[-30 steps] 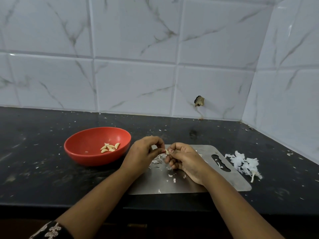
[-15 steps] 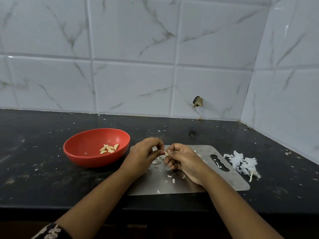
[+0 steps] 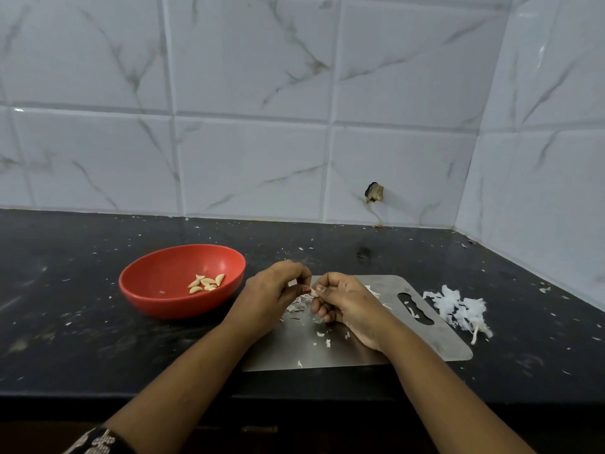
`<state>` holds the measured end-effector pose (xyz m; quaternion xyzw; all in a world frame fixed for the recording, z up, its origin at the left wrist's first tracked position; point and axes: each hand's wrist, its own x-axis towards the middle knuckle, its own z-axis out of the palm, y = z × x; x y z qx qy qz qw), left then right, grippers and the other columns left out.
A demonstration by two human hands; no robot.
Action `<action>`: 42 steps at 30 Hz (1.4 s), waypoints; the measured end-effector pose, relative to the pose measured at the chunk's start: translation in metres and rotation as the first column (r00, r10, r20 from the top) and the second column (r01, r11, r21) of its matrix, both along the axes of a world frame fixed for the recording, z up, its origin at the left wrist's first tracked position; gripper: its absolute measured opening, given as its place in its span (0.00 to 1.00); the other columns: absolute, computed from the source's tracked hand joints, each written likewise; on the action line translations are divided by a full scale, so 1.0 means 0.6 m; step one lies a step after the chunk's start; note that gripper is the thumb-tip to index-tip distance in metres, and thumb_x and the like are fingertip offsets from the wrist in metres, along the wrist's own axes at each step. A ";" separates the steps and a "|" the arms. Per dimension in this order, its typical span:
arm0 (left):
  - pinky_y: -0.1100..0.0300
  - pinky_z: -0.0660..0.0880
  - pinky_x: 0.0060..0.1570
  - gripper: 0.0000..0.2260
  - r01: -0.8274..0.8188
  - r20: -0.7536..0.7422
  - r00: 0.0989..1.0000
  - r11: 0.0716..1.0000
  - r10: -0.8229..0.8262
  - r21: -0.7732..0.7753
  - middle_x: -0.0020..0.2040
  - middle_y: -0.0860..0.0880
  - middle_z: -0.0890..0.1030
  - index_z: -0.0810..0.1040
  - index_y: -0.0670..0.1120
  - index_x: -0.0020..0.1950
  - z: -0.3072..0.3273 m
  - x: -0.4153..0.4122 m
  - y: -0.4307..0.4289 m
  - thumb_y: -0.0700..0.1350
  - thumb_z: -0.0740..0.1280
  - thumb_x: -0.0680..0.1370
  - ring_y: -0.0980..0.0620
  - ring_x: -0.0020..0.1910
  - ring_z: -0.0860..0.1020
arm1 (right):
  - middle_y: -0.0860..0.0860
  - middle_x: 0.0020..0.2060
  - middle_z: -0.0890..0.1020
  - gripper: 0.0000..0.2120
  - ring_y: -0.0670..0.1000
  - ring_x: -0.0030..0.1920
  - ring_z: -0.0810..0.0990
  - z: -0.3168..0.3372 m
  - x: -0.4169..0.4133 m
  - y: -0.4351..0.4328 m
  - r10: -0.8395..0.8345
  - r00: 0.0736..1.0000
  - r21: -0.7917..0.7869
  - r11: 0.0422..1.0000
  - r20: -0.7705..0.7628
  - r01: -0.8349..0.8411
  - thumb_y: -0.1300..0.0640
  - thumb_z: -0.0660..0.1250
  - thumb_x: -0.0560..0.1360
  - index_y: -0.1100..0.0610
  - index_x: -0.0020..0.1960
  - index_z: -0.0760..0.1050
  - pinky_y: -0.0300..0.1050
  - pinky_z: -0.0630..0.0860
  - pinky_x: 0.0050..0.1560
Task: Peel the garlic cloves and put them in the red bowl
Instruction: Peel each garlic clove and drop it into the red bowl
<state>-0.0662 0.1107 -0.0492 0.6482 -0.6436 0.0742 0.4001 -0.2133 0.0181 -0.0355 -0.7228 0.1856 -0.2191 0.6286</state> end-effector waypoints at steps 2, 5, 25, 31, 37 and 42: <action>0.64 0.70 0.40 0.10 -0.003 0.009 1.000 1.000 0.003 -0.001 0.43 0.58 0.75 0.71 0.59 0.43 0.001 -0.001 0.001 0.44 0.68 0.77 0.57 0.40 0.74 | 0.53 0.31 0.79 0.09 0.46 0.29 0.75 0.000 0.000 0.000 0.000 1.000 -0.010 1.000 -0.003 0.000 0.64 0.57 0.82 0.61 0.46 0.72 0.35 0.73 0.31; 0.62 0.72 0.39 0.09 -0.012 0.012 1.000 1.000 0.012 -0.008 0.43 0.58 0.76 0.72 0.57 0.43 0.003 -0.002 0.003 0.44 0.69 0.77 0.56 0.38 0.74 | 0.53 0.32 0.79 0.09 0.46 0.30 0.75 -0.001 0.000 0.000 -0.001 1.000 -0.019 1.000 -0.008 0.001 0.64 0.57 0.82 0.61 0.46 0.73 0.35 0.73 0.32; 0.61 0.70 0.42 0.13 0.002 0.054 0.999 0.999 -0.004 0.045 0.41 0.58 0.71 0.66 0.58 0.43 -0.002 -0.009 0.001 0.40 0.62 0.80 0.59 0.42 0.71 | 0.55 0.32 0.79 0.08 0.46 0.29 0.75 -0.004 0.003 -0.004 -0.044 0.997 0.063 0.997 0.057 0.040 0.64 0.58 0.82 0.61 0.47 0.74 0.36 0.73 0.31; 0.60 0.71 0.42 0.10 -0.018 0.081 0.997 0.999 0.014 0.038 0.42 0.59 0.74 0.69 0.56 0.45 -0.006 -0.004 -0.002 0.41 0.64 0.79 0.60 0.41 0.73 | 0.56 0.37 0.83 0.07 0.47 0.30 0.75 -0.005 0.005 -0.011 -0.106 0.989 0.151 0.984 0.103 0.090 0.64 0.58 0.82 0.64 0.56 0.74 0.37 0.73 0.30; 0.64 0.76 0.43 0.07 -0.057 -0.004 0.998 0.998 0.057 -0.032 0.45 0.59 0.82 0.79 0.51 0.51 -0.007 0.002 -0.001 0.40 0.68 0.77 0.63 0.39 0.79 | 0.56 0.40 0.84 0.06 0.46 0.29 0.76 -0.008 0.005 -0.010 -0.159 0.980 0.084 0.985 0.118 0.150 0.62 0.60 0.81 0.63 0.50 0.75 0.38 0.74 0.31; 0.62 0.77 0.42 0.04 -0.052 -0.057 0.997 0.998 0.050 -0.028 0.41 0.59 0.82 0.80 0.51 0.51 -0.003 -0.005 0.001 0.47 0.65 0.79 0.62 0.40 0.80 | 0.55 0.36 0.84 0.05 0.46 0.31 0.77 -0.014 0.001 -0.005 -0.199 0.972 -0.091 0.973 0.129 0.211 0.60 0.65 0.79 0.63 0.47 0.76 0.38 0.74 0.32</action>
